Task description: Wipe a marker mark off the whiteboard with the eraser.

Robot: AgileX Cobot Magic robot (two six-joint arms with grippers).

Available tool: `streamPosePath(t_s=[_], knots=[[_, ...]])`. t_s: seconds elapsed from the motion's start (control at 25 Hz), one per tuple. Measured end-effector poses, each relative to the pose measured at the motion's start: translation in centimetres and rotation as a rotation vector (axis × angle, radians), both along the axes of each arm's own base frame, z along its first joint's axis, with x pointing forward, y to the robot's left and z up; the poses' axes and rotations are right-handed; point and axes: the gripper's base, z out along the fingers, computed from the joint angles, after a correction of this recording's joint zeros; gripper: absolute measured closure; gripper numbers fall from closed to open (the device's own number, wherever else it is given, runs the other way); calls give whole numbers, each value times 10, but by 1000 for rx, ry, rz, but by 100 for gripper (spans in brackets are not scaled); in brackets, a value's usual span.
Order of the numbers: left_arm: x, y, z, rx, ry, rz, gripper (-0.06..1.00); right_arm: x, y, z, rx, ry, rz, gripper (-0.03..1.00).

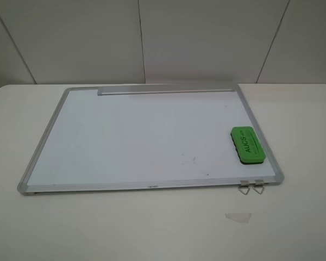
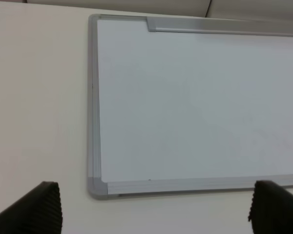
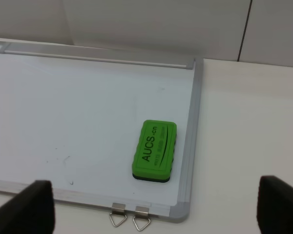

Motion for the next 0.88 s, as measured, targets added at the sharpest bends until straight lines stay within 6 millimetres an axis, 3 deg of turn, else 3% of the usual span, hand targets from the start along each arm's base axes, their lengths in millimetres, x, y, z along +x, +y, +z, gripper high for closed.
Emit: streamPosePath(t_s=[0.88], knots=[[0,0,0,2,0,2,16,0,0,0,1,0,1,14]])
